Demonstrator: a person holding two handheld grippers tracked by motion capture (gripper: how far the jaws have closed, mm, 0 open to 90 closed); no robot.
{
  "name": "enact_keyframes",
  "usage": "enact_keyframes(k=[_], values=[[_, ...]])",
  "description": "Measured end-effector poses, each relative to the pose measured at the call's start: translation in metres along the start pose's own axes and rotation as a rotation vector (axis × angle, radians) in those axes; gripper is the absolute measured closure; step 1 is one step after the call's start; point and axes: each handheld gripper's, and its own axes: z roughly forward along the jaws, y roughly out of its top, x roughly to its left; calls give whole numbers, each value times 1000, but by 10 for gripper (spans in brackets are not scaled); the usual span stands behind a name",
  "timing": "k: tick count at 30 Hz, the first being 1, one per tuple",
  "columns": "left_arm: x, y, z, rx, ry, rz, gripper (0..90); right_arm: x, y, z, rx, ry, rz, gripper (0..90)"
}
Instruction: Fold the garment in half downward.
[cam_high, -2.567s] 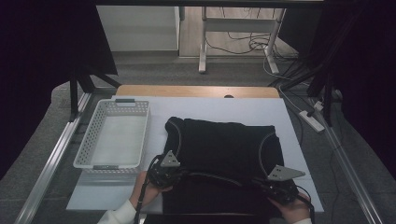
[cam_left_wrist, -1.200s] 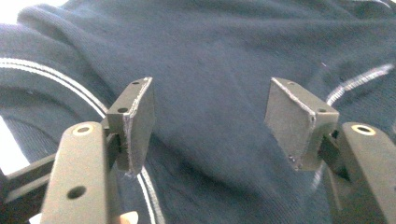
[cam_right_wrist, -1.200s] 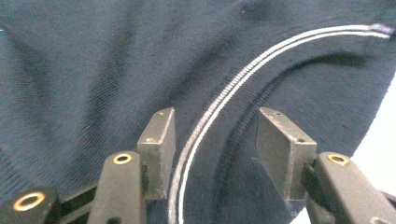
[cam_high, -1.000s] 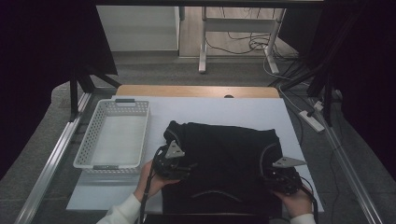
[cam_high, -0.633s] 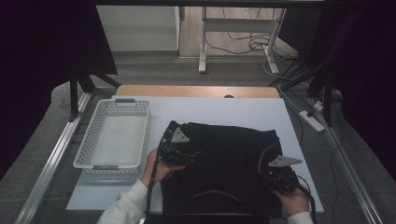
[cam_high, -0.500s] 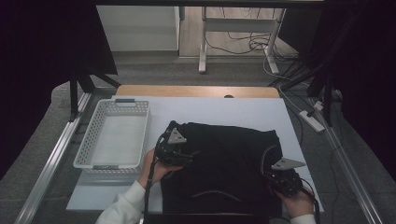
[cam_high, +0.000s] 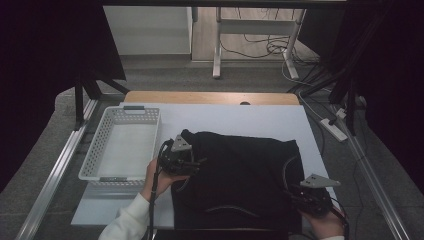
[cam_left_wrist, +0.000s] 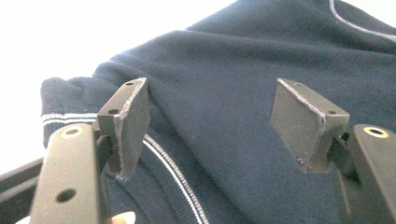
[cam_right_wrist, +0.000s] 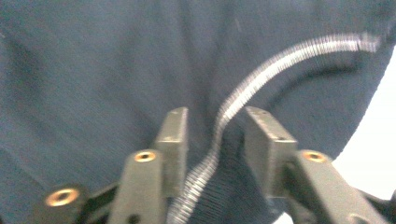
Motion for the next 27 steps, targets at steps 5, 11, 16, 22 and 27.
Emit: enact_keyframes(k=[5, 11, 16, 22, 27], values=[[4, 1, -2, -5, 8, -12, 285, 34, 21, 0, -119, 132, -45, 461], [6, 3, -5, -11, 15, -11, 280, 76, 40, 16, -155, 278, -128, 456], [7, 4, -7, -14, 22, -14, 275, 104, 49, 31, -151, 349, -192, 456], [10, 6, -9, -19, 27, -21, 272, 134, 63, 53, -112, 411, -253, 456], [12, 7, -12, -29, 32, -22, 270, 162, 73, 67, -91, 461, -321, 465]])
